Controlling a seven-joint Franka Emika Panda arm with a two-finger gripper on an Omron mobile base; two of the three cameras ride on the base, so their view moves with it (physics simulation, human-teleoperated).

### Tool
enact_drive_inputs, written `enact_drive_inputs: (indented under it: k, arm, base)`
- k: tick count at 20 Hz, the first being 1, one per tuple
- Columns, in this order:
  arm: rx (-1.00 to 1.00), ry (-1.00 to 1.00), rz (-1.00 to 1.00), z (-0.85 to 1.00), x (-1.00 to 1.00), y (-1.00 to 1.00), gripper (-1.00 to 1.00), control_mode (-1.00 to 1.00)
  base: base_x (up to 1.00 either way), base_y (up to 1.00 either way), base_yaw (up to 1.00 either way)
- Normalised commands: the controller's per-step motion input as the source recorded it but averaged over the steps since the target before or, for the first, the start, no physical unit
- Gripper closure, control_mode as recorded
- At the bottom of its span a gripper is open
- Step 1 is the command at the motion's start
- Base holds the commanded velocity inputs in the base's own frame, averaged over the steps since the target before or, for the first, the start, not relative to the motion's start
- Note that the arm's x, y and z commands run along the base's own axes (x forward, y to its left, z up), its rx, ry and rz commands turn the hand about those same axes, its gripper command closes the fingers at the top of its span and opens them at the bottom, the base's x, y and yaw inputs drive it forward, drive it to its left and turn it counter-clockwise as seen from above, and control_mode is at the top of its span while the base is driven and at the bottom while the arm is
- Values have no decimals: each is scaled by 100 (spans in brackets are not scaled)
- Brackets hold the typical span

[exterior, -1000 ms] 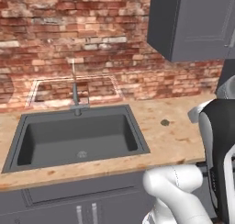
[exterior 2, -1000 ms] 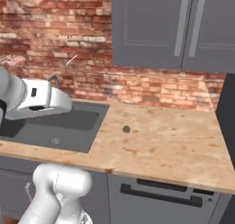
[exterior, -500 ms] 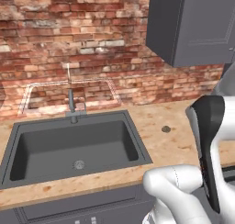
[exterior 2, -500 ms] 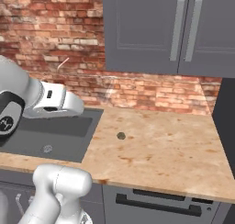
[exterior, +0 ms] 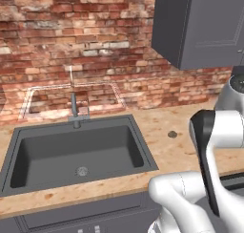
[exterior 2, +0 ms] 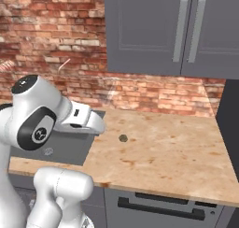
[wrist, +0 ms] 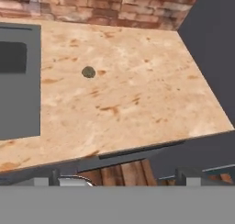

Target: Place the beer on the top shelf of the fridge to keep it out of children's reach, and place the pear and garlic on lower shelves for easy access.

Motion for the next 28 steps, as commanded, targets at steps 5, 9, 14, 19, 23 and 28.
enact_drive_inputs:
  k: [5,9,14,19,23,28]
  arm:
    - [2,19,-3,-47,38,-1,-100,-100]
    - [8,12,0,-33,39,0,-100,-100]
    - [16,13,0,-32,50,-5,-100,-100]
    - [19,5,0,-28,50,-8,-100,-100]
    - [19,0,0,-27,49,-10,-100,-100]
    - [17,0,0,-28,47,-15,-100,-100]
  base:
    - [0,0,0]
    - [0,0,0]
    - [0,0,0]
    - [0,0,0]
    - [0,0,0]
    - [0,0,0]
